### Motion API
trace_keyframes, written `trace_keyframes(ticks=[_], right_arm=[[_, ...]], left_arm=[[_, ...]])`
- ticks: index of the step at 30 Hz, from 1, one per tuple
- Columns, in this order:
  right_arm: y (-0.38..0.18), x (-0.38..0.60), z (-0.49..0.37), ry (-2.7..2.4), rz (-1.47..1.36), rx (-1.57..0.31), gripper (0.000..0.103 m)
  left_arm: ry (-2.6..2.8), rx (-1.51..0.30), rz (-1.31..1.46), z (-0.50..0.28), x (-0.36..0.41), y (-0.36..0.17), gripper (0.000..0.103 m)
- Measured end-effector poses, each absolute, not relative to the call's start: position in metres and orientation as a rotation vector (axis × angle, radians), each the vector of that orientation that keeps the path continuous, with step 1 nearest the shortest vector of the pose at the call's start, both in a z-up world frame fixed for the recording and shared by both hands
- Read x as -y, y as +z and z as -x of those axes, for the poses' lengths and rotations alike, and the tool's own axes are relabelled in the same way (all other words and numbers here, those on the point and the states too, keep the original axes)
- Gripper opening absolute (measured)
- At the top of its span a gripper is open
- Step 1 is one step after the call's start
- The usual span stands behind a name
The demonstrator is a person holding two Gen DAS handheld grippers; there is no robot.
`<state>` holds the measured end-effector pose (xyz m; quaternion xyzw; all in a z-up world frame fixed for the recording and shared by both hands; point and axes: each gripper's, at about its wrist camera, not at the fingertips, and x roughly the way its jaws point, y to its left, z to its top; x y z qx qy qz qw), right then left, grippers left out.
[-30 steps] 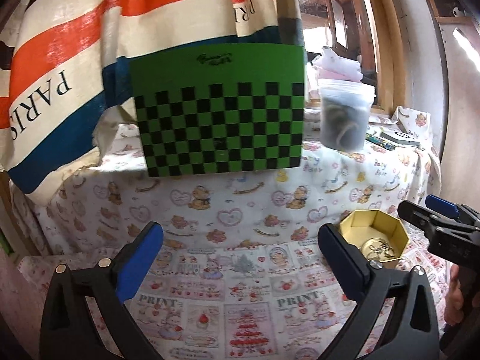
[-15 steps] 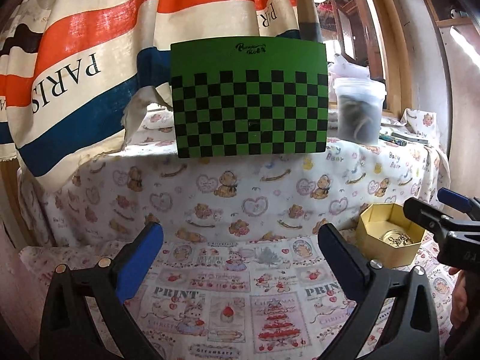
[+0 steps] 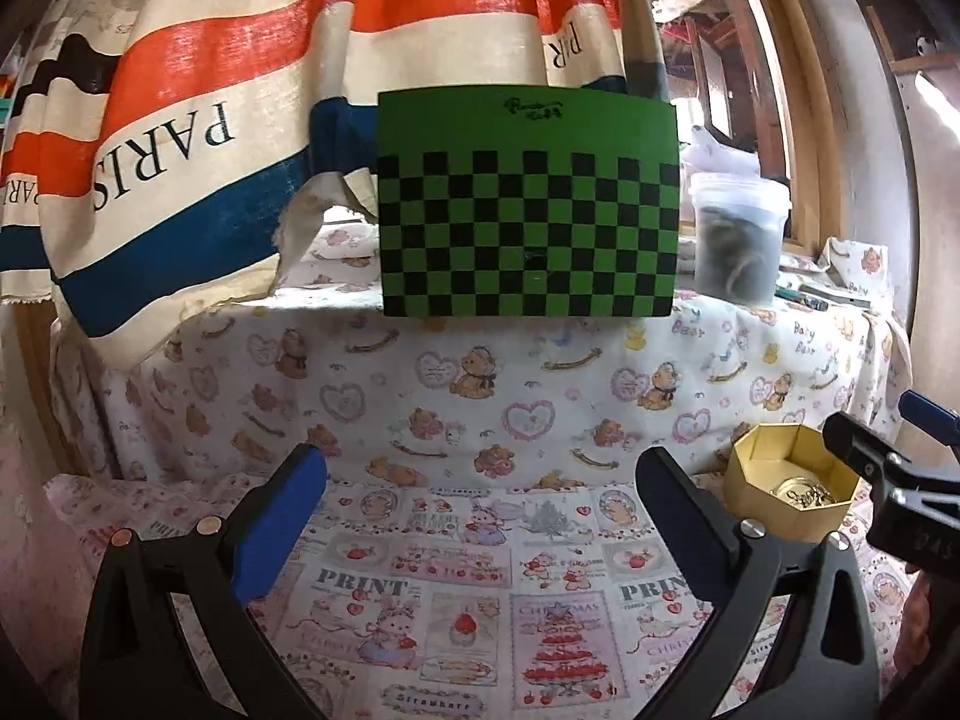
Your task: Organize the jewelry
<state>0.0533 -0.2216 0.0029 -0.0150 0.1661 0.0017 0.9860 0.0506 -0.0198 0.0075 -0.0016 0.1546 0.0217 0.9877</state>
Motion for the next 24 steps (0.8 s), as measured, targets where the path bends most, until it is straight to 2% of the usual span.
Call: trace_keyframes(ticks=[24], right_arm=[[0.0031,0.2218,-0.0542,0.024,0.025,-0.338,0.103]], left_arm=[[0.009,-0.318,-0.006,-0.0515,0.0229,0.0074,0.102]])
